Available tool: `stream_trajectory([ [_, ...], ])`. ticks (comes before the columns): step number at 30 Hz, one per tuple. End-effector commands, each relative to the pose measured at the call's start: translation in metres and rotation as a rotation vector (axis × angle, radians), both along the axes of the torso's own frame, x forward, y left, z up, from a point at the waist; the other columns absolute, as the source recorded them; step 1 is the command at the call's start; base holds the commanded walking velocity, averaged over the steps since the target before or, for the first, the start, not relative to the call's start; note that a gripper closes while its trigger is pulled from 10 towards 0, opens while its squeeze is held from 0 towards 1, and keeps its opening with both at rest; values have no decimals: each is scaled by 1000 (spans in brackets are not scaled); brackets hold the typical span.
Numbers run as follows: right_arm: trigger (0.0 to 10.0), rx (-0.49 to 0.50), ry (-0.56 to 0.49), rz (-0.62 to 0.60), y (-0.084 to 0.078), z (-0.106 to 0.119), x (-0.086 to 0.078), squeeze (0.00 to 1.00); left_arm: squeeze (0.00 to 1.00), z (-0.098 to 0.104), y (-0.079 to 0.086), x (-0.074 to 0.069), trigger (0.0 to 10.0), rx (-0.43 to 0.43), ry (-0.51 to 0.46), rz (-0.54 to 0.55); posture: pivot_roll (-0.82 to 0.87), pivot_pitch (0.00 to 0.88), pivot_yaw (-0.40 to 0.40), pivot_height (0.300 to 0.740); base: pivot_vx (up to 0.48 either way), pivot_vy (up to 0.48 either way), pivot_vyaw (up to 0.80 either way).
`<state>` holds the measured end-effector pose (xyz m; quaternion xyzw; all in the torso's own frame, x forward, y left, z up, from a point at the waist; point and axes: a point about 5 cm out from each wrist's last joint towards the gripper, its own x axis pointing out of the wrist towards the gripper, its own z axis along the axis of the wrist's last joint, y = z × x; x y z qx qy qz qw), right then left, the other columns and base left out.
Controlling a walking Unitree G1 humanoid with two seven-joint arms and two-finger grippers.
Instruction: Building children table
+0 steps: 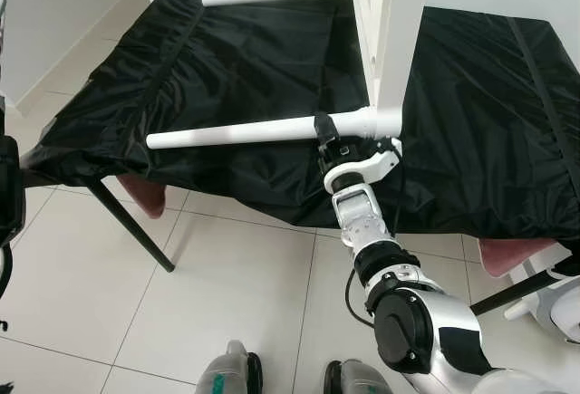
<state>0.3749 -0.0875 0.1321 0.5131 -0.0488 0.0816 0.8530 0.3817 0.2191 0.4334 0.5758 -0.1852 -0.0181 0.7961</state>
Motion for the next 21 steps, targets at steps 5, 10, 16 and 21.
stream_trajectory([
  [5, 10000, 92, -22, -37, 6, 26, 13, 0, 0, 36, 20, -20, 10000, -287, -212, -23, 162, 0, 32, 740, 0, 0, 0],
  [10, 10000, 160, -108, -81, -7, 58, 25, 0, 0, 34, 17, -19, 10000, -278, -195, -35, 161, 0, 39, 740, 0, 0, 0],
  [16, 3490, 218, -125, -141, -21, 75, 33, 0, 0, 32, 12, -19, 10000, -270, -183, -58, 160, 0, 45, 740, 0, 0, 0],
  [21, 0, 220, -137, -195, -36, 76, 33, 0, 0, 31, 9, -19, 10000, -260, -162, -86, 162, 0, 45, 740, 0, 0, 0],
])
